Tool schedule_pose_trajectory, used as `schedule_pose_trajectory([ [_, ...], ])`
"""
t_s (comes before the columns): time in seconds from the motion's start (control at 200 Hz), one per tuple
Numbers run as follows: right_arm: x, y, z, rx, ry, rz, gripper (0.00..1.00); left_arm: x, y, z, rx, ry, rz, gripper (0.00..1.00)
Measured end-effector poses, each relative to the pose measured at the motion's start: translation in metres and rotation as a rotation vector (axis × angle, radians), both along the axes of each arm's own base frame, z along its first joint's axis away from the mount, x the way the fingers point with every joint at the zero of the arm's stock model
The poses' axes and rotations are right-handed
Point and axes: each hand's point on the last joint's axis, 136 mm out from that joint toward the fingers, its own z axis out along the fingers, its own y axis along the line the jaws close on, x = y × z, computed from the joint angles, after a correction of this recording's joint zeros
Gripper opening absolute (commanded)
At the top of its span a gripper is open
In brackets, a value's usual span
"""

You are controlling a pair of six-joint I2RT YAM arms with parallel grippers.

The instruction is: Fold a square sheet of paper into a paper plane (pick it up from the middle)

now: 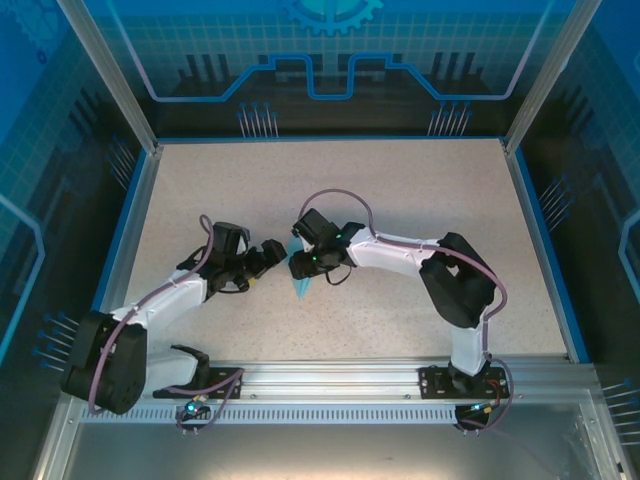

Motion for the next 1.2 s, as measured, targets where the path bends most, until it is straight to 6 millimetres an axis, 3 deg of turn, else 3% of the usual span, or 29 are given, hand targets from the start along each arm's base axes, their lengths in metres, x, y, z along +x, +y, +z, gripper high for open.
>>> schedule_pose_trajectory([
  [0.305,0.024,-0.005,-0.010,0.084,0.053,-0.043,0.22,0.004,-0.014,-0.007,-0.070,0.029,-0.032,0.96],
  [0.49,0.022,-0.016,-0.030,0.092,0.106,-0.059,0.16,0.007,-0.022,-0.007,-0.109,0.020,-0.062,0.89],
  [0.77,0.022,-0.031,-0.044,0.197,0.182,-0.071,0.14,0.010,-0.033,-0.012,-0.156,0.022,-0.105,0.79],
  [1.2,0.023,-0.059,-0.042,0.371,0.263,-0.031,0.13,0.013,-0.049,-0.034,-0.233,0.072,-0.173,0.52],
])
